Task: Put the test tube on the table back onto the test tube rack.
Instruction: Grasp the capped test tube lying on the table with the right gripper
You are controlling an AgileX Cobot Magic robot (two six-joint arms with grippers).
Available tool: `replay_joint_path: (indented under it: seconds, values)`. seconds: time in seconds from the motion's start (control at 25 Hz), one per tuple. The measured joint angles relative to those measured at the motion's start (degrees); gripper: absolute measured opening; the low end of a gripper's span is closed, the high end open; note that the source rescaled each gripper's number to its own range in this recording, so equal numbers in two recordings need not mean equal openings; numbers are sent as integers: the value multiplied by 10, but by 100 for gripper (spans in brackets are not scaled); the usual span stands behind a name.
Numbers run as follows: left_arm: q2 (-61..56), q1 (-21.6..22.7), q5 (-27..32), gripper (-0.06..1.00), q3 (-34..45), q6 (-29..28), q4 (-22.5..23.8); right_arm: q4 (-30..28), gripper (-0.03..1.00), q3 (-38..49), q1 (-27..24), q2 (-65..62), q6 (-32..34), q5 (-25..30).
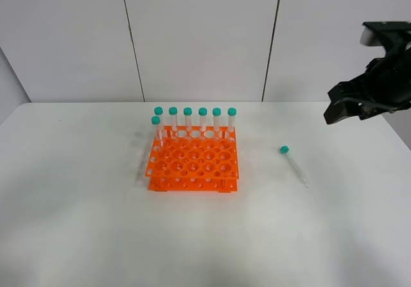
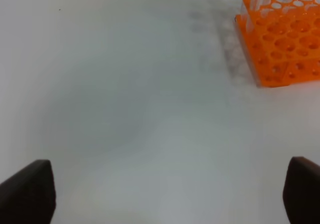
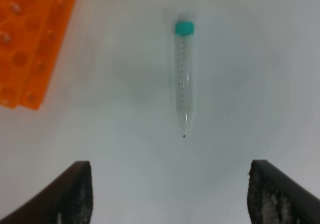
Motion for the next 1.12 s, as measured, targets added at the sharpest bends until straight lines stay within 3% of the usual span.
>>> replay_joint_path:
  seconds: [0.72, 1.12]
  values:
    - [0, 0, 0, 100, 0, 0, 0, -29, 96, -25, 37, 284, 9, -120]
    - [0, 0, 0, 100, 0, 0, 0, -49, 96, -78, 37, 351, 40, -101]
